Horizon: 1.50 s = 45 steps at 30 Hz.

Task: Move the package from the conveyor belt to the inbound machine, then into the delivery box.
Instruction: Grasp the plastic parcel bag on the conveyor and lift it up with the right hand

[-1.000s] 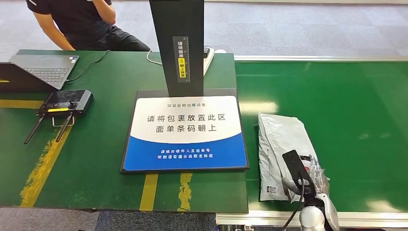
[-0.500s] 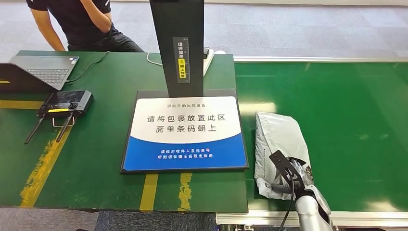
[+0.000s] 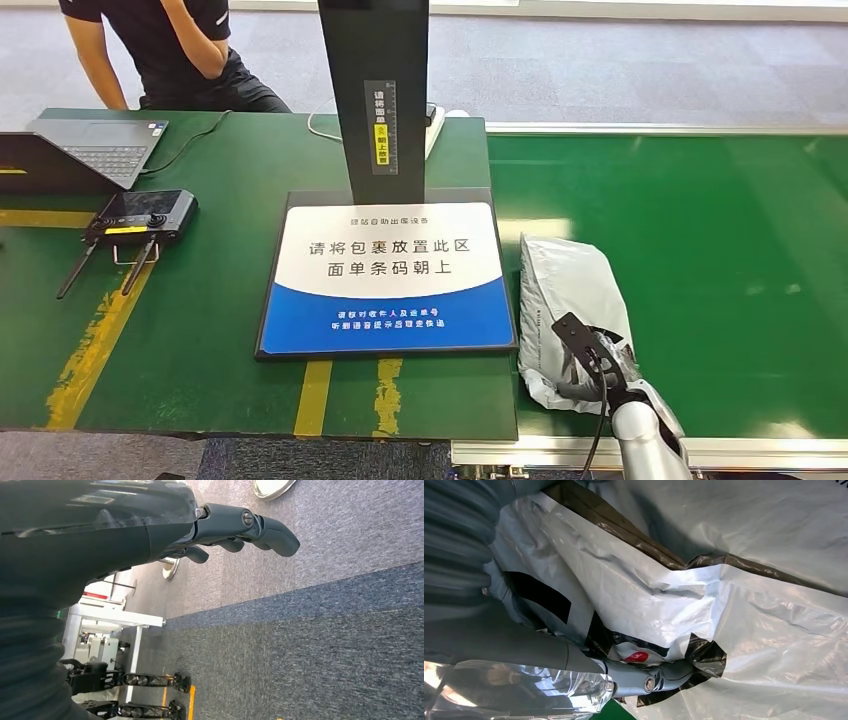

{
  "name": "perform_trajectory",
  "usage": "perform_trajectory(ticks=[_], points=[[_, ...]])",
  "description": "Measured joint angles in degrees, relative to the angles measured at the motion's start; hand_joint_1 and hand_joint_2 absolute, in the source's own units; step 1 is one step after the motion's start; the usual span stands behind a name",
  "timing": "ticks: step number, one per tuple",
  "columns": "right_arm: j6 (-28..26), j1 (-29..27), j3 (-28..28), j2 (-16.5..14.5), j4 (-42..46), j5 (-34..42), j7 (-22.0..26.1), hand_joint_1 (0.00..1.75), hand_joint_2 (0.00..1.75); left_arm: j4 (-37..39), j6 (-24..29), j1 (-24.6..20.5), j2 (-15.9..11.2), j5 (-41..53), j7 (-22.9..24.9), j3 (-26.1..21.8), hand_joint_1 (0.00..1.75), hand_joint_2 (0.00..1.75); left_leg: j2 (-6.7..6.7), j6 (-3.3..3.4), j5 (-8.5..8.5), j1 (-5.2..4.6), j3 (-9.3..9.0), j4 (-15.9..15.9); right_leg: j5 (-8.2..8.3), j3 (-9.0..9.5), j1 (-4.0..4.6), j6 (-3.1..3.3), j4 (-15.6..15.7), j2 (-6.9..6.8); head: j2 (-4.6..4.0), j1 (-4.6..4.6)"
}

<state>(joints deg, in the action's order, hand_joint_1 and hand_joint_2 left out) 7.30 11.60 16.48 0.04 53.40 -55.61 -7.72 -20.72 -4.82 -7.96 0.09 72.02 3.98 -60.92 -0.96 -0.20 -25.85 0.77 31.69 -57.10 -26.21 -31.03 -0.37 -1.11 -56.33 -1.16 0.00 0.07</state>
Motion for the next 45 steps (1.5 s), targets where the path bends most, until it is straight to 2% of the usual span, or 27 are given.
perform_trajectory(ticks=[3,4,6,10,20,27,30,36,43,45], points=[[0.1,0.0,-0.2,0.0,0.0,0.1,0.1,1.49,1.75,0.0,0.0,-0.1,0.0,0.0,0.0,0.0,0.00,1.75,0.00,0.04,0.00,0.02,-0.01,0.0,0.01,0.04,0.00,-0.02,0.1,0.00,0.00,0.00],[0.0,-0.1,-0.3,0.0,0.0,0.2,0.2,1.74,1.75,0.0,0.0,-0.1,0.0,0.0,0.0,0.0,0.00,1.75,0.00,0.06,0.00,0.02,0.00,0.0,0.02,0.05,0.00,-0.03,0.1,0.00,0.00,0.00],[-0.2,-0.1,-0.3,0.0,0.1,0.2,0.4,1.74,1.75,0.0,-0.2,-0.2,0.0,0.0,0.0,0.0,0.00,1.75,0.00,0.12,0.01,0.02,0.00,0.0,0.03,0.07,-0.01,-0.06,0.1,0.00,0.00,-0.01],[-0.4,0.0,-0.4,0.0,0.4,0.2,0.8,1.56,1.75,0.0,-0.4,-0.3,0.0,-0.2,0.1,0.0,0.00,1.75,0.00,0.16,0.02,0.02,0.00,0.0,0.06,0.12,-0.02,-0.10,0.1,0.00,0.00,-0.02],[-2.2,-0.1,-1.2,-0.1,0.7,0.8,1.7,1.74,1.75,0.0,-0.4,-0.3,0.1,-0.7,0.2,0.0,0.00,1.75,0.04,0.15,-0.06,0.01,0.02,0.0,-0.03,0.13,0.06,-0.13,0.2,-0.01,0.00,-0.01],[-4.5,-1.4,-1.3,-0.7,2.7,1.4,1.2,1.75,1.75,0.0,-0.4,-0.1,0.2,-0.9,0.2,0.0,0.00,1.75,0.10,0.12,-0.11,0.02,0.11,0.0,-0.12,0.08,0.08,-0.14,0.1,-0.03,0.00,0.00],[-7.5,-2.3,-1.1,-1.2,4.4,2.1,1.9,1.75,1.75,0.0,-0.4,-0.1,0.3,-1.0,0.1,0.0,0.00,1.75,0.13,0.15,-0.14,0.02,0.23,0.0,-0.14,0.00,0.04,-0.16,0.1,-0.05,0.00,0.00],[-15.6,-4.9,0.6,-3.0,12.3,5.0,6.7,1.75,1.75,0.0,-0.4,0.5,0.5,-1.2,-0.4,0.0,0.00,1.75,0.13,0.17,-0.15,0.00,0.54,0.0,-0.12,-0.31,-0.03,-0.19,0.1,-0.07,0.00,-0.02],[-25.3,-6.2,1.5,-5.2,21.6,11.1,17.4,1.75,1.75,0.0,-0.2,0.7,0.6,-1.0,-1.1,0.0,0.00,1.75,0.14,0.17,-0.15,-0.02,0.65,0.0,-0.12,-0.44,-0.03,-0.19,0.1,-0.07,0.00,-0.01],[-26.8,-6.4,1.5,-5.7,23.9,11.8,18.9,1.75,1.75,0.0,-0.2,0.7,0.6,-1.0,-1.1,0.0,0.00,1.75,0.13,0.17,-0.15,-0.02,0.65,0.0,-0.12,-0.45,-0.02,-0.19,0.1,-0.06,0.00,0.00]])
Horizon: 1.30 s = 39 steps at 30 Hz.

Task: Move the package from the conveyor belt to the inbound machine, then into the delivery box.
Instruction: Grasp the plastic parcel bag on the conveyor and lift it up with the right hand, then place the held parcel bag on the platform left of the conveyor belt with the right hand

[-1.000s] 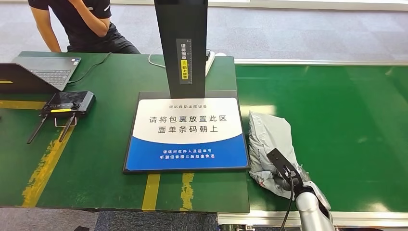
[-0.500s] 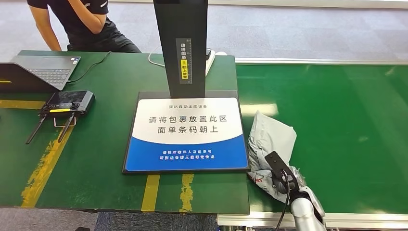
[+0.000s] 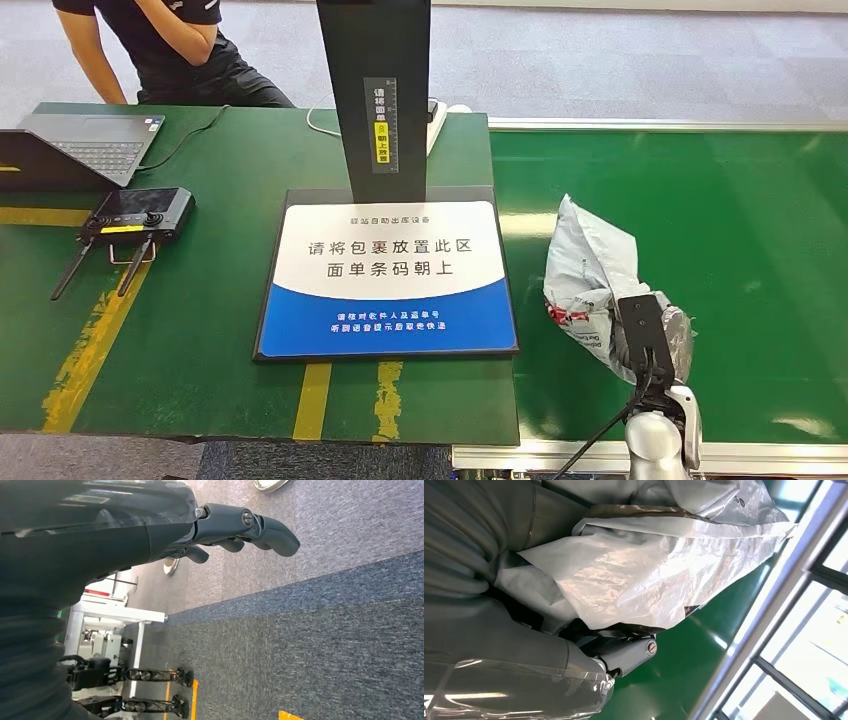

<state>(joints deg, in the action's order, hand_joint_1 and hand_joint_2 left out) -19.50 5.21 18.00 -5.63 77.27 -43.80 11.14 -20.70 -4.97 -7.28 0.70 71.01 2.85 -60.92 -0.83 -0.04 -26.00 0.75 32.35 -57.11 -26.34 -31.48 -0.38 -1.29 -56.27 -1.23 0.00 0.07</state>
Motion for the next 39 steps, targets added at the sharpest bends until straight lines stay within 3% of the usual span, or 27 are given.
perform_trajectory(ticks=[6,11,14,19,24,35,39], points=[[-0.9,-0.5,0.0,-0.8,3.7,0.7,1.0,1.75,1.75,0.0,0.0,0.0,0.0,0.0,-0.1,0.0,0.00,1.75,0.00,0.00,0.00,0.01,0.02,0.0,-0.01,-0.02,0.00,0.01,0.0,0.00,0.00,0.00],[-7.3,-1.1,-0.3,-1.5,7.3,1.9,7.5,1.75,1.75,0.0,0.3,0.0,0.0,0.3,-0.3,0.0,0.00,1.75,0.01,0.00,0.00,0.00,0.07,0.0,0.00,-0.05,-0.01,0.00,0.0,-0.01,0.00,-0.01],[-9.1,-1.4,-1.8,-1.6,10.9,0.5,7.9,1.75,1.75,0.0,0.4,0.0,0.0,0.6,-0.5,0.0,0.00,1.75,0.00,0.00,0.00,0.00,0.07,0.0,0.00,-0.05,-0.01,0.00,0.0,0.00,0.00,-0.01],[-4.0,-1.1,-6.0,-0.8,14.2,-4.3,6.7,1.75,1.75,0.0,0.4,0.1,0.0,1.0,-0.6,0.0,0.00,1.75,-0.01,0.00,0.00,0.00,0.07,0.0,0.00,-0.05,0.00,0.00,0.0,0.01,0.00,-0.01],[2.4,0.2,-11.5,1.9,14.5,-12.6,6.4,1.75,1.75,0.0,0.4,0.4,-0.4,0.9,-1.0,-0.1,0.00,1.75,0.00,0.01,0.02,0.01,0.08,0.0,0.00,-0.05,0.00,0.00,-0.1,0.00,0.00,-0.01],[18.4,3.2,-22.7,8.2,12.8,-16.8,5.4,1.75,1.75,0.0,0.2,0.6,-1.7,1.0,-1.7,-0.8,0.00,1.75,0.01,0.02,0.01,0.01,0.14,0.0,0.00,-0.10,0.00,0.00,-0.1,-0.01,0.00,-0.01],[19.9,4.4,-27.2,10.0,10.7,-16.5,7.7,1.75,1.75,0.0,-0.1,0.8,-2.1,1.0,-2.0,-1.3,0.00,1.75,0.01,0.02,0.01,0.01,0.14,0.0,0.00,-0.12,0.00,0.00,-0.1,-0.01,0.00,0.00]])
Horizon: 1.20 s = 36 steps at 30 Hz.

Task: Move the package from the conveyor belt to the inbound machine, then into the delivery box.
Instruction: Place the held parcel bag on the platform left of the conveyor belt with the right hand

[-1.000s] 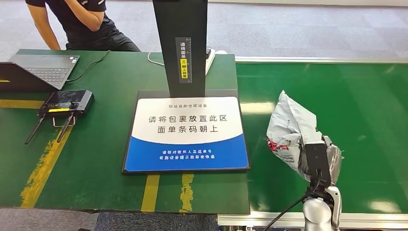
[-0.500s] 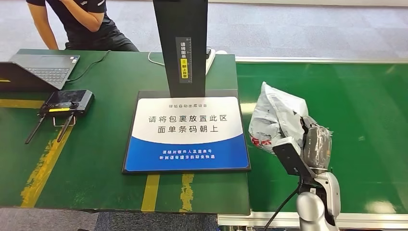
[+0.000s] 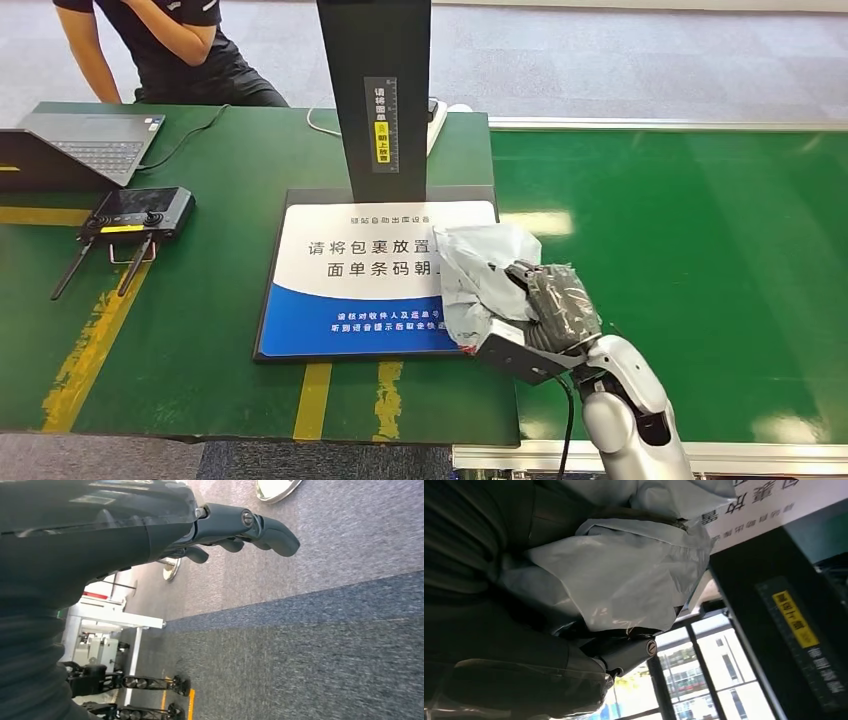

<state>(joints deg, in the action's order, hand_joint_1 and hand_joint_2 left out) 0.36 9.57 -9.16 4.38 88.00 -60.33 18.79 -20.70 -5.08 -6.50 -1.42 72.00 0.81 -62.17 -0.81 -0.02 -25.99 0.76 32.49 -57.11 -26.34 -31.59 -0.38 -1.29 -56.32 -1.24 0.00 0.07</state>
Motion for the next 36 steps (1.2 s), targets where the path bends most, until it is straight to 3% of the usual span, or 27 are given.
perform_trajectory(ticks=[13,17,25,36], points=[[2.3,4.8,-7.6,4.9,-1.8,1.4,-0.5,1.75,1.75,0.0,-0.1,-0.1,-0.5,1.1,-0.4,-0.8,0.00,1.75,0.00,0.00,0.00,0.00,-0.01,0.0,0.01,0.00,-0.01,-0.01,0.0,0.00,0.00,-0.01],[2.0,8.9,-10.6,6.8,-4.1,-1.8,-1.0,1.75,1.75,0.0,-0.1,-0.2,-0.7,1.1,-0.3,-0.8,0.00,1.75,-0.01,0.00,0.01,0.00,-0.01,0.0,0.04,0.01,0.00,-0.01,0.0,0.01,0.00,-0.01],[1.4,23.7,-19.9,10.0,-18.3,-4.2,0.4,1.75,1.75,0.0,-0.2,0.2,-1.0,0.4,-0.7,-1.9,0.00,1.75,-0.02,0.01,0.10,0.00,-0.04,0.0,0.09,0.01,0.00,-0.02,0.0,0.01,0.00,-0.01],[1.2,29.2,-25.2,10.4,-26.3,-6.3,-0.9,1.75,1.75,0.0,-0.3,0.2,-1.1,0.3,-0.8,-2.6,0.00,1.75,-0.02,0.01,0.09,0.00,0.00,0.0,0.08,-0.01,0.00,0.00,-0.1,0.02,0.00,-0.01]])
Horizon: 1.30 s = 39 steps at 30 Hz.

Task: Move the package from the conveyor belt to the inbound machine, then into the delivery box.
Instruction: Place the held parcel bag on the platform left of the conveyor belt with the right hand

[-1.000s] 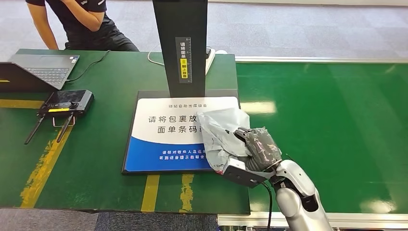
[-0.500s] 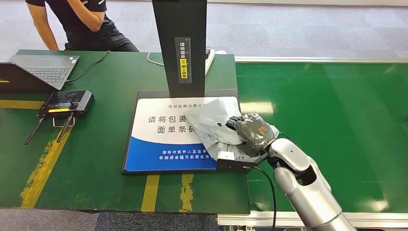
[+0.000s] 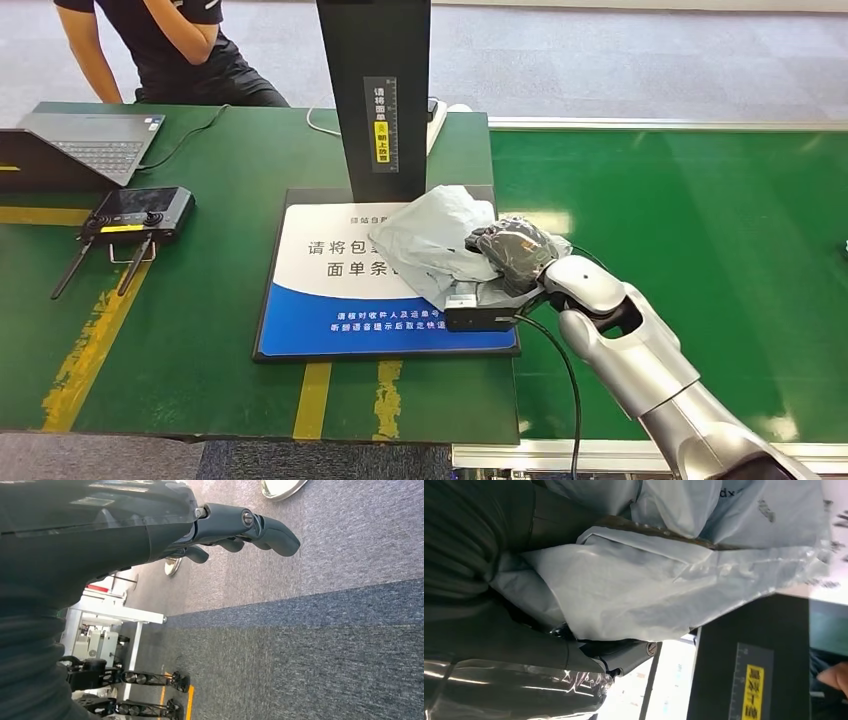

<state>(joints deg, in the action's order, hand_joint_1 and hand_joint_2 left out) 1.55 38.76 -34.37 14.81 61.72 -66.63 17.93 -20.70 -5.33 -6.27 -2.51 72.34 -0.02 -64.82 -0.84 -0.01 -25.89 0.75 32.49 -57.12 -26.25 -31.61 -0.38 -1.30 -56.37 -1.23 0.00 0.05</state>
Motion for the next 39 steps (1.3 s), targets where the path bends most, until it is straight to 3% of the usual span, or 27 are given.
perform_trajectory(ticks=[4,9,15,25,29,32,39], points=[[-0.6,4.8,-4.9,-0.7,-7.6,-2.7,0.8,1.75,1.75,0.0,-0.1,0.0,-0.3,0.1,-0.1,-0.1,0.00,1.75,0.01,0.00,0.06,0.00,-0.01,0.0,0.04,0.02,0.00,-0.03,0.0,-0.01,0.00,0.00],[-7.9,8.5,-11.6,-2.4,-13.1,0.3,10.9,1.75,1.75,0.1,-0.2,-0.2,-0.9,0.8,-0.5,-0.2,0.00,1.75,-0.01,-0.01,0.09,0.00,-0.03,0.0,0.06,0.00,0.01,0.01,-0.1,0.01,0.00,0.02],[-15.7,9.1,-16.5,-3.1,-8.4,3.9,12.5,1.75,1.75,0.1,-0.4,0.1,-1.4,0.9,-1.6,-0.3,0.00,1.75,0.01,-0.01,0.09,0.01,0.11,0.0,0.03,-0.16,0.03,0.03,-0.1,-0.01,0.00,0.02],[-25.7,7.8,-18.1,-3.0,1.2,5.9,15.3,1.75,1.75,0.4,-0.4,0.1,-1.5,1.1,-2.1,-0.4,0.00,1.75,0.01,-0.01,0.09,0.00,0.17,0.0,0.04,-0.22,-0.01,0.02,-0.1,-0.01,0.00,0.01],[-26.0,7.4,-18.1,-2.8,3.0,5.6,15.0,1.75,1.75,0.6,-0.5,0.1,-1.6,1.1,-2.2,-0.5,0.00,1.75,0.01,-0.01,0.09,0.00,0.18,0.0,0.04,-0.22,0.00,0.02,-0.1,-0.01,0.00,0.01],[-23.0,8.1,-18.1,-3.0,0.7,5.3,13.7,1.75,1.75,0.6,-0.5,0.1,-1.8,1.2,-2.2,-0.8,0.00,1.75,0.01,-0.01,0.09,0.00,0.19,0.0,0.05,-0.21,0.00,0.01,-0.1,-0.01,0.00,0.01],[-17.8,12.0,-18.1,-6.8,-17.4,5.9,13.3,1.75,1.75,0.9,-1.0,0.4,-2.4,0.4,-2.7,-2.0,0.00,1.75,0.02,-0.03,0.15,0.00,0.19,0.0,0.09,-0.21,0.01,0.02,-0.1,-0.02,0.00,0.03]])
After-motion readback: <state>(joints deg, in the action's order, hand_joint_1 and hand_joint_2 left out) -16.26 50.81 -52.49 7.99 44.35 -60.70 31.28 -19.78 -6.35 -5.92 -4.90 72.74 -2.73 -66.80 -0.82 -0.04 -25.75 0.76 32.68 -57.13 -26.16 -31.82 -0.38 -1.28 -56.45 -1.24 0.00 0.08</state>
